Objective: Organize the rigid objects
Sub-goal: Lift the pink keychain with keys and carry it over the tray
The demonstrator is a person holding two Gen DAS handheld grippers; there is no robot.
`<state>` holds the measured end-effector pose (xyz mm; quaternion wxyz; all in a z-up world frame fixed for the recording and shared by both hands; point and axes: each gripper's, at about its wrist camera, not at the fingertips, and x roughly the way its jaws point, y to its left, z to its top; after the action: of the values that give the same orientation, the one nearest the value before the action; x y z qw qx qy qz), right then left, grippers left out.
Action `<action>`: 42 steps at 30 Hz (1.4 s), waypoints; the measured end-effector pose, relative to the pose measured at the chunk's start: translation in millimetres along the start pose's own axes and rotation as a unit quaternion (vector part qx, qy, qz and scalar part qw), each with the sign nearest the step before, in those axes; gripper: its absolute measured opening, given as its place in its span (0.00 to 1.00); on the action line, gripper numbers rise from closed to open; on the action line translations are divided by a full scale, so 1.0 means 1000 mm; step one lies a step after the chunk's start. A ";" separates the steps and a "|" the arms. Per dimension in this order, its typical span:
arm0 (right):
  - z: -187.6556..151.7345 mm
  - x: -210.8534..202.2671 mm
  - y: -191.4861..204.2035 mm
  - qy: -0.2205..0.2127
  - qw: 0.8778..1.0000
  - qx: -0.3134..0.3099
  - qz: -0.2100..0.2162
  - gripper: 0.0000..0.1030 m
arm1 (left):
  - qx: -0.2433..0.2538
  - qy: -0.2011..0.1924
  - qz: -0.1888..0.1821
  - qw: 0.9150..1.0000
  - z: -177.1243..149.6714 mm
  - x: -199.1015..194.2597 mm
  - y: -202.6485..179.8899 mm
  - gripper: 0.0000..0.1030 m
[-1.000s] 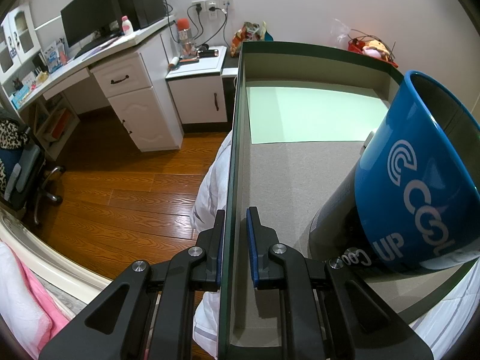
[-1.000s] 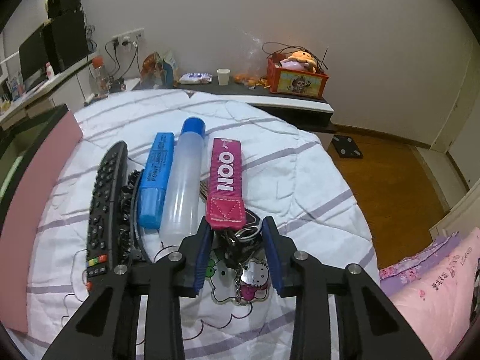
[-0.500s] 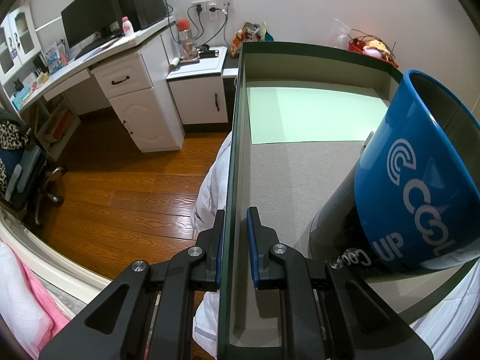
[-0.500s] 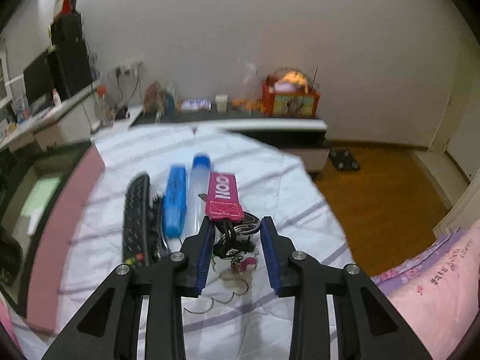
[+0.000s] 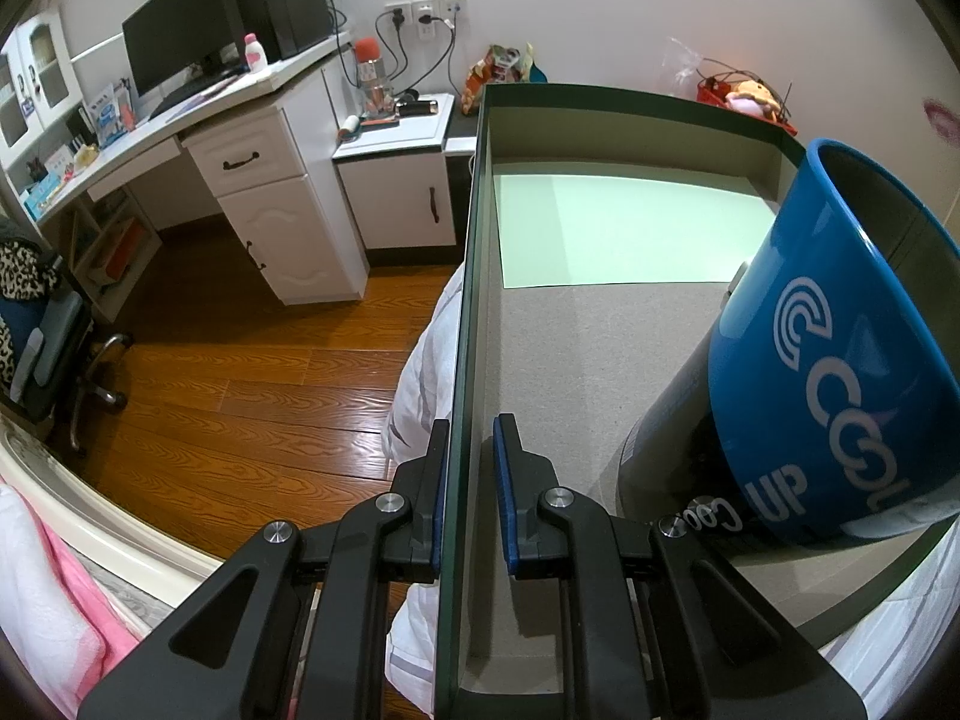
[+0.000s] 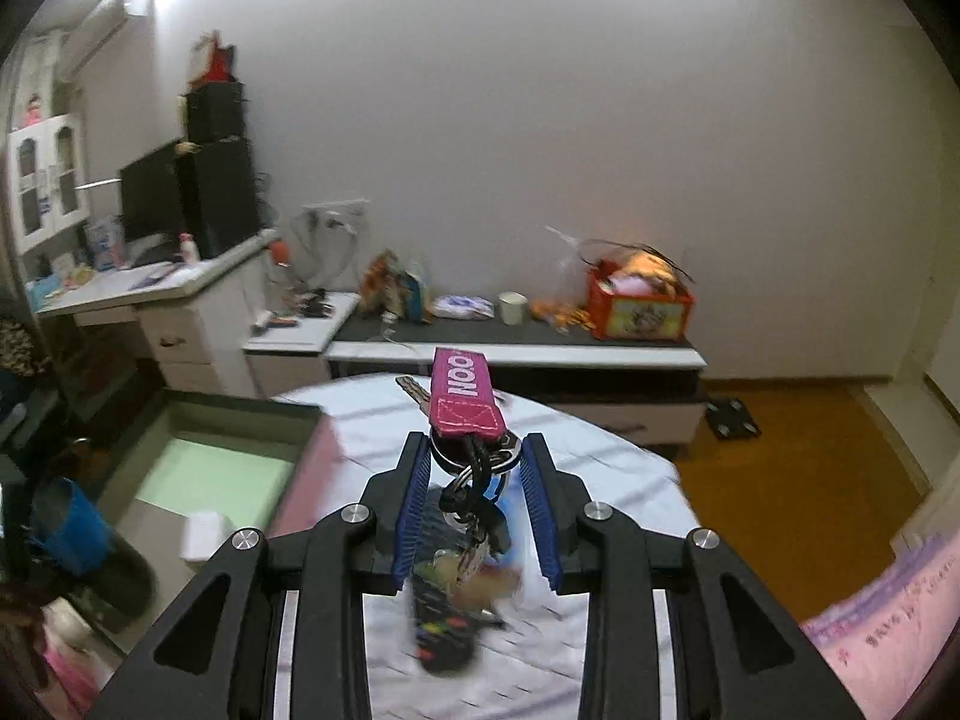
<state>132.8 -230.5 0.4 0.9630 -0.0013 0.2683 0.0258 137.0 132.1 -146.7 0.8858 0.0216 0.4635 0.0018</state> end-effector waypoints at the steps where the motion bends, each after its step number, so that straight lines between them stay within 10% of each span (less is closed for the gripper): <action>1: 0.002 0.001 0.006 -0.001 1.000 -0.003 0.009 0.31 | 0.001 -0.001 0.000 1.000 0.000 0.000 0.000 0.11; 16: 0.025 0.083 0.123 0.042 0.990 -0.060 0.123 0.31 | 0.000 -0.001 0.000 1.000 0.000 -0.001 0.000 0.11; 42: -0.044 0.115 0.147 0.153 0.979 -0.121 0.053 0.32 | 0.001 0.000 0.001 1.000 0.000 0.000 -0.002 0.11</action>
<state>200.4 -78.5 -95.1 0.9004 -0.1072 0.4075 0.1080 136.9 130.0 -146.5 0.8860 0.0229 0.4631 0.0018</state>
